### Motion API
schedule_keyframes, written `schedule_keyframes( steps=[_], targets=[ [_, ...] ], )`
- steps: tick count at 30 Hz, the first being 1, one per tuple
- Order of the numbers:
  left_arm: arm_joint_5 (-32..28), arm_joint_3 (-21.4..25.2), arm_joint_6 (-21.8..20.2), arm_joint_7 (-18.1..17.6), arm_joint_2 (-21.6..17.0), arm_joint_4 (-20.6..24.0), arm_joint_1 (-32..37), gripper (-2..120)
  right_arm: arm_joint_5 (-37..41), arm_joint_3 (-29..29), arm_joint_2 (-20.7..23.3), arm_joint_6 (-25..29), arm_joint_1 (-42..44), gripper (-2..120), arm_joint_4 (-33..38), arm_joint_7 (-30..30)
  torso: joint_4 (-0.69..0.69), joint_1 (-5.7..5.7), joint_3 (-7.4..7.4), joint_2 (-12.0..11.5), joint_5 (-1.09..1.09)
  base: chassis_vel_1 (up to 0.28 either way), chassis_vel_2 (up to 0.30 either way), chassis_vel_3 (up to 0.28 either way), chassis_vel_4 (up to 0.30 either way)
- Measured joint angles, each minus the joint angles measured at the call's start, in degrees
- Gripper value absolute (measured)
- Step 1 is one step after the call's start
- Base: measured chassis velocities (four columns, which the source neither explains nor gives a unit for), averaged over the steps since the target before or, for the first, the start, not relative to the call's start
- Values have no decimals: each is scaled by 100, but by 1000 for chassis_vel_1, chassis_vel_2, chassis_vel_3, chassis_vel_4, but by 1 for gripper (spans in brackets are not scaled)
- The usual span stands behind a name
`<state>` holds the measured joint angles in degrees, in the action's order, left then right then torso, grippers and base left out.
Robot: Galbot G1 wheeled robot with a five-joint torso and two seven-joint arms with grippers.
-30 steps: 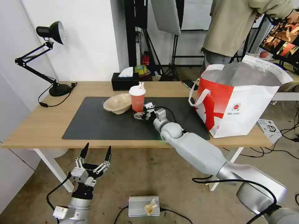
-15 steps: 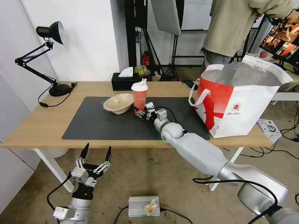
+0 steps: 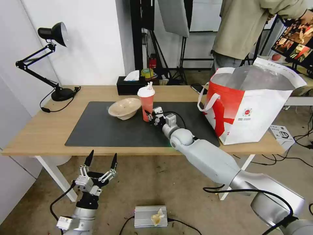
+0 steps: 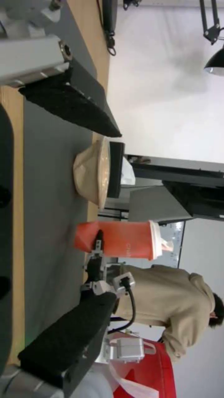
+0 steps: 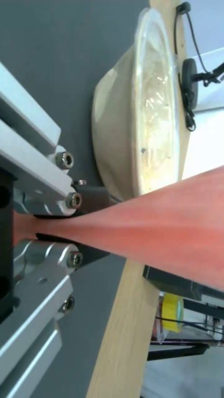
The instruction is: Pick up the trash from the table and place it into the takeout bag.
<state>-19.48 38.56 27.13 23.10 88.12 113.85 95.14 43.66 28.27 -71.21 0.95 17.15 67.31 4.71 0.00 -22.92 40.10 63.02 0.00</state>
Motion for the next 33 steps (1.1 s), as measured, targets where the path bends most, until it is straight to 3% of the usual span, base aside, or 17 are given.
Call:
schedule_keyframes(
  steps=[19,24,28,33],
  targets=[
    [23,10,13,4,5,88,90,100,187,50,357,-43,-35,3,602,188,0,0,0,0,0,0,0,0,0],
    [25,33,17,6,-9,111,107,100,368,189,706,-132,-169,3,1186,291,1,0,0,0,1,0,0,0,0],
    [25,58,17,6,-46,197,178,100,707,351,1373,-275,-391,3,2058,392,-1,0,0,0,0,0,0,0,0],
    [25,75,17,6,-80,270,240,100,932,362,1884,-379,-547,3,2694,444,0,0,0,1,1,0,0,0,0]
  ],
)
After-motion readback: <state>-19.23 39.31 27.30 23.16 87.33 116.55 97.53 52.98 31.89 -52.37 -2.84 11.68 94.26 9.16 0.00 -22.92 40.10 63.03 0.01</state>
